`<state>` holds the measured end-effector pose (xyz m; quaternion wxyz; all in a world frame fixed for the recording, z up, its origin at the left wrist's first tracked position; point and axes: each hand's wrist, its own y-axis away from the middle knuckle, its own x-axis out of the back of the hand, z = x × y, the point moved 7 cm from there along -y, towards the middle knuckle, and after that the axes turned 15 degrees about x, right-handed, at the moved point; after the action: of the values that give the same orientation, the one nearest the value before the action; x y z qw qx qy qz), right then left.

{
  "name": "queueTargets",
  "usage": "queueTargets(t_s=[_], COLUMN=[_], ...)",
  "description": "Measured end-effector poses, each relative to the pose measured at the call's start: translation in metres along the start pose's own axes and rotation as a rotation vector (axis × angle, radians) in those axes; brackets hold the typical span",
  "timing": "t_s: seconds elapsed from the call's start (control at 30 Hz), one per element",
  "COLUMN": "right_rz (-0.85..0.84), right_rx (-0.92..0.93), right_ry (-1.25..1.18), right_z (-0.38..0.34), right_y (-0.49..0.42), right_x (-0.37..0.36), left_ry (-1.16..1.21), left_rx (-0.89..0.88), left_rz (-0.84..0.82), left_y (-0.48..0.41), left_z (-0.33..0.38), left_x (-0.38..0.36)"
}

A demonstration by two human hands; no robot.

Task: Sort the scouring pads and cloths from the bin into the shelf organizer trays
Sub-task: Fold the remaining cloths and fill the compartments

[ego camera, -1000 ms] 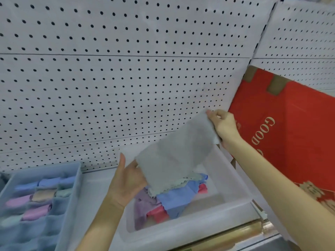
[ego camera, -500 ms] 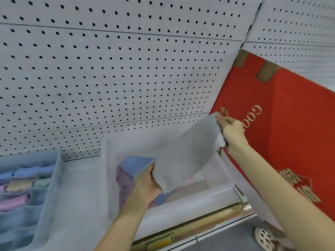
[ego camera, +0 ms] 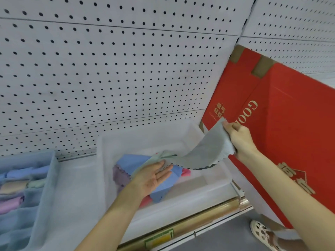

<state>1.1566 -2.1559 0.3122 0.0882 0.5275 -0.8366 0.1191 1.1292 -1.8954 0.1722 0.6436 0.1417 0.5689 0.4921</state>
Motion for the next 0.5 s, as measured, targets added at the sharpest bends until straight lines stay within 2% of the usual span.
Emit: queueTargets(t_s=[0.2, 0.37, 0.43, 0.5], right_rz=[-0.090, -0.341, -0.434, -0.485], right_rx=[-0.023, -0.145, -0.148, -0.112], right_ry=[0.011, -0.133, -0.174, -0.166], right_z=[0.004, 0.026, 0.033, 0.035], right_y=[-0.002, 0.019, 0.029, 0.032], right_x=[-0.006, -0.036, -0.050, -0.059], left_ry=[0.080, 0.162, 0.211, 0.243], left_rx=[-0.131, -0.260, -0.270, -0.239], left_rz=[0.018, -0.059, -0.134, -0.117], left_y=[0.010, 0.049, 0.061, 0.060], left_z=[0.017, 0.038, 0.040, 0.037], left_x=[0.016, 0.043, 0.050, 0.062])
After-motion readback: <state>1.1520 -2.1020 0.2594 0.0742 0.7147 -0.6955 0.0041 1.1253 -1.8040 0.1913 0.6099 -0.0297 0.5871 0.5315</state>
